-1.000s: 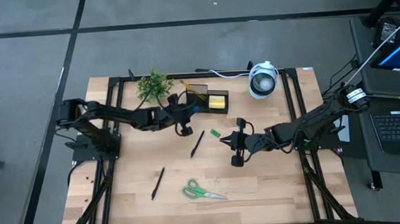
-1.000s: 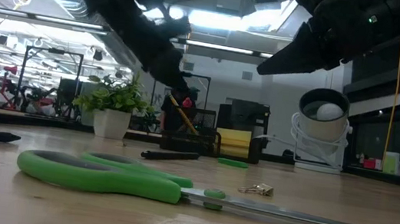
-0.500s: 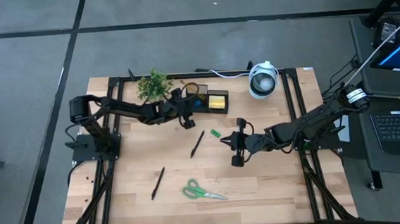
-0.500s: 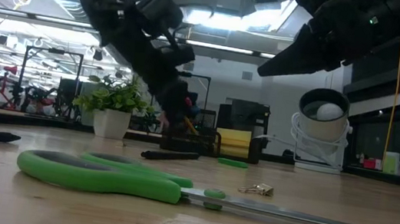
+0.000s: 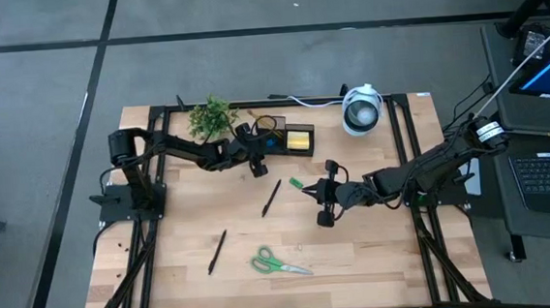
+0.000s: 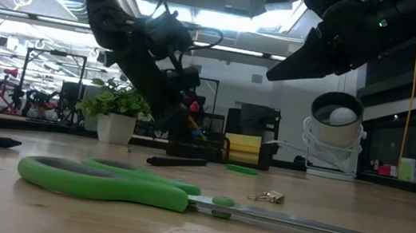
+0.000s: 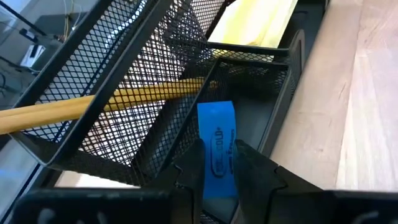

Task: Pick and place office supplies into organizer
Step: Put the blue eraser into the black organizer, then put the green eraser into the black organizer

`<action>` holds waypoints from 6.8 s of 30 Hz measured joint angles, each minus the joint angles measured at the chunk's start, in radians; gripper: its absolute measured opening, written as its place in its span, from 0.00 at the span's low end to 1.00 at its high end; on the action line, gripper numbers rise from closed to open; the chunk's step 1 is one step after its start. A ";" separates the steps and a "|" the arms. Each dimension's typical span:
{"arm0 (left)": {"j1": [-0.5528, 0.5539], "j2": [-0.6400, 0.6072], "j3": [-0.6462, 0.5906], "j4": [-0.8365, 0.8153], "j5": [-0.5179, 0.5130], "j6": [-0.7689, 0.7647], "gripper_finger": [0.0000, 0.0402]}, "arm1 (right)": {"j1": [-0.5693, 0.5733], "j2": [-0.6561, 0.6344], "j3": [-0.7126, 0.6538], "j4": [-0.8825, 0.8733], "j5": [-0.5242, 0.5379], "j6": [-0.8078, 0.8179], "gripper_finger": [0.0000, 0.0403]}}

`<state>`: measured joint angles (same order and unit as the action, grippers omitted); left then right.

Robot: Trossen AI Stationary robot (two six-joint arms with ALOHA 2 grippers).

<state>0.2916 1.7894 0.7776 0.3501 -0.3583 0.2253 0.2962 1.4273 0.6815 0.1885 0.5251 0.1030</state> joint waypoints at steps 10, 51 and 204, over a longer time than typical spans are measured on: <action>-0.002 0.001 0.000 0.007 -0.003 0.008 0.25 | 0.000 0.000 0.000 0.000 0.000 0.000 0.06; -0.529 -0.438 -0.102 -0.049 0.146 -0.231 0.25 | 0.003 0.000 0.000 0.031 -0.214 -0.030 0.06; -0.647 -0.440 -0.744 0.731 -0.237 -0.580 0.25 | -0.556 0.560 0.384 0.161 -0.246 -0.138 0.23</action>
<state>-0.3559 1.3499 0.0334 1.0813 -0.5953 -0.3550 -0.2600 1.9869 1.0653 0.3500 0.2790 -0.0349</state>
